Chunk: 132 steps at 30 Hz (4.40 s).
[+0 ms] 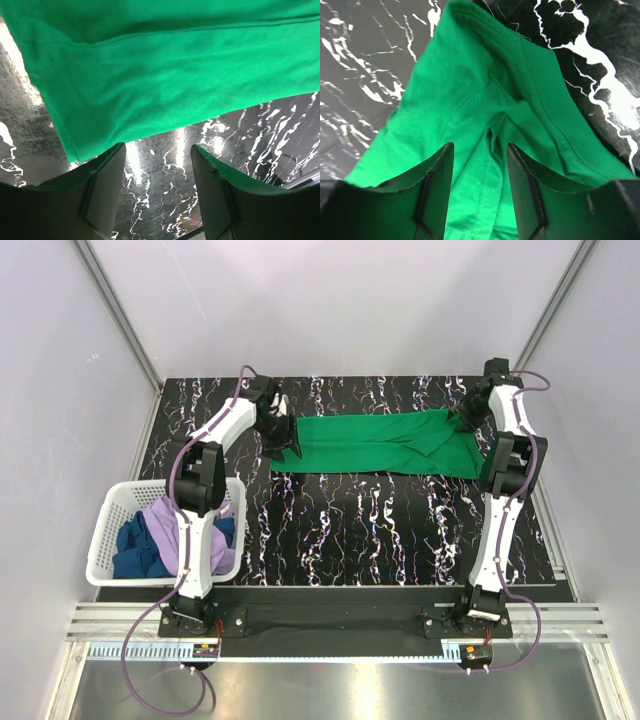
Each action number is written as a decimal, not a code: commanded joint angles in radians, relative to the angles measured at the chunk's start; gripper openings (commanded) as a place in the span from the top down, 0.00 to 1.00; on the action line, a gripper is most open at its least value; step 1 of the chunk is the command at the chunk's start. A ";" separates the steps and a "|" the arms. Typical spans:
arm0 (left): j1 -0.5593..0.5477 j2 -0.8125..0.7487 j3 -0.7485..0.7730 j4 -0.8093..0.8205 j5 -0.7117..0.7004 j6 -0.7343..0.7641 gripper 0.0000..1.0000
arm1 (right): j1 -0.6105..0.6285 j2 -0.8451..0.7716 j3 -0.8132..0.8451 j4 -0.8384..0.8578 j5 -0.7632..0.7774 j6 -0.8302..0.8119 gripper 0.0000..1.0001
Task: Fold and stack the t-shirts
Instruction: Fold the tshirt
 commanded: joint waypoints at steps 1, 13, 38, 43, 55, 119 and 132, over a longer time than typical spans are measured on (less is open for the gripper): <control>0.008 -0.022 -0.031 0.019 0.024 0.006 0.41 | 0.015 0.011 0.034 0.044 0.046 -0.050 0.47; 0.009 0.047 -0.042 -0.034 -0.072 0.000 0.43 | 0.016 0.051 0.130 0.046 0.090 -0.078 0.82; 0.014 0.052 -0.105 -0.042 -0.120 0.006 0.43 | 0.095 -0.032 0.144 0.100 -0.065 -0.058 1.00; 0.014 0.052 -0.103 -0.039 -0.117 0.006 0.43 | 0.098 -0.044 0.143 0.120 -0.028 -0.058 1.00; 0.015 0.056 -0.097 -0.040 -0.111 0.009 0.43 | 0.093 0.057 0.264 0.163 -0.095 -0.018 1.00; 0.066 0.044 -0.211 -0.013 -0.097 0.024 0.48 | -0.094 -0.300 -0.564 0.084 0.250 -0.125 0.97; 0.066 -0.076 -0.226 0.029 0.068 0.023 0.33 | 0.021 -0.314 -0.299 0.009 0.000 -0.070 0.41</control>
